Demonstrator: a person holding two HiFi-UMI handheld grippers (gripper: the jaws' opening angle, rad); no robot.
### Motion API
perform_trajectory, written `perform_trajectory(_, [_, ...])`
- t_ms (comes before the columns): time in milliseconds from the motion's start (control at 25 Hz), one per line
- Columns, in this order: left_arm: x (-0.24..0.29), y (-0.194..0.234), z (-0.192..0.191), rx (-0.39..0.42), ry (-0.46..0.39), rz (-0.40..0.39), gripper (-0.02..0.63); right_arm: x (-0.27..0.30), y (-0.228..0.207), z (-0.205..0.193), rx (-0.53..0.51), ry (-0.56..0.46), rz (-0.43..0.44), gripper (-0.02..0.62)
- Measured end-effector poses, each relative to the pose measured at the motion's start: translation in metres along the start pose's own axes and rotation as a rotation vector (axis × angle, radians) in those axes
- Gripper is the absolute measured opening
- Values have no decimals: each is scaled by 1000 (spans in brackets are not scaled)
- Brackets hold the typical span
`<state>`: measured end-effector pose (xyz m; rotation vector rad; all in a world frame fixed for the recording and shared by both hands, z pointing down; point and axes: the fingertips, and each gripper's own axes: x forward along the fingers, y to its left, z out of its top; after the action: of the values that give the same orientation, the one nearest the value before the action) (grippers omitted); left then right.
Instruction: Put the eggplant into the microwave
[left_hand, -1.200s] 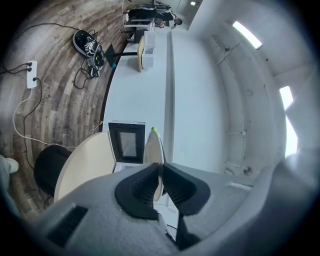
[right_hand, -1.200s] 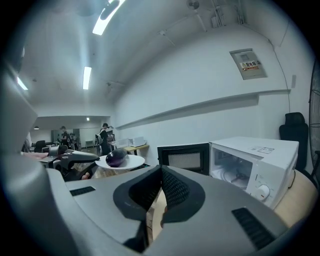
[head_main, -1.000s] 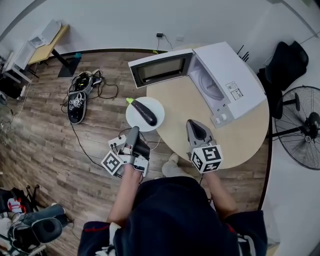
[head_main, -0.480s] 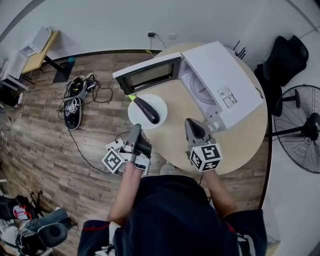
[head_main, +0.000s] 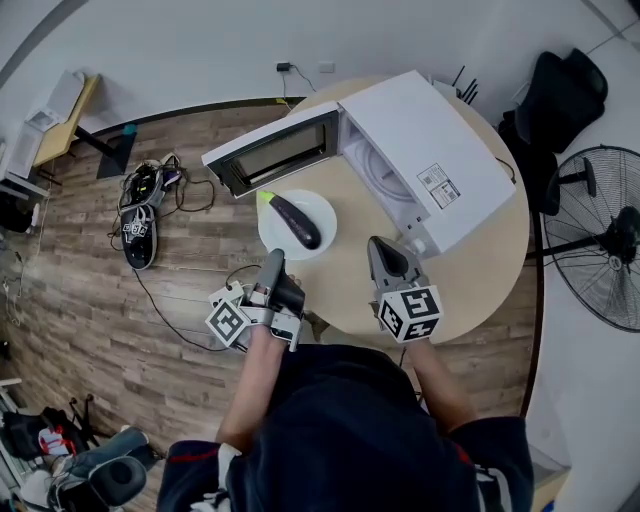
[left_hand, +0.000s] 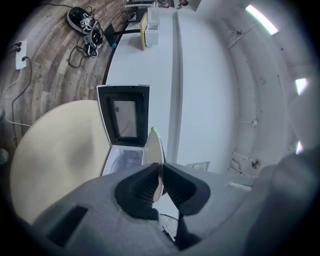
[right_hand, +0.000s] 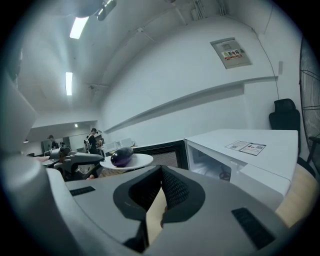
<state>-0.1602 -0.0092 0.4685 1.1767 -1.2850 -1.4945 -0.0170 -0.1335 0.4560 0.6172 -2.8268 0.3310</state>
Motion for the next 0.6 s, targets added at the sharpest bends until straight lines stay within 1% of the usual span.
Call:
perform_trajectory(280, [12, 14, -7, -11, 71, 33, 37, -3, -8, 1, 14, -9, -50, 11])
perform_trajectory(600, [34, 34, 0, -15, 190, 58, 37, 1, -14, 6, 19, -18, -148, 11])
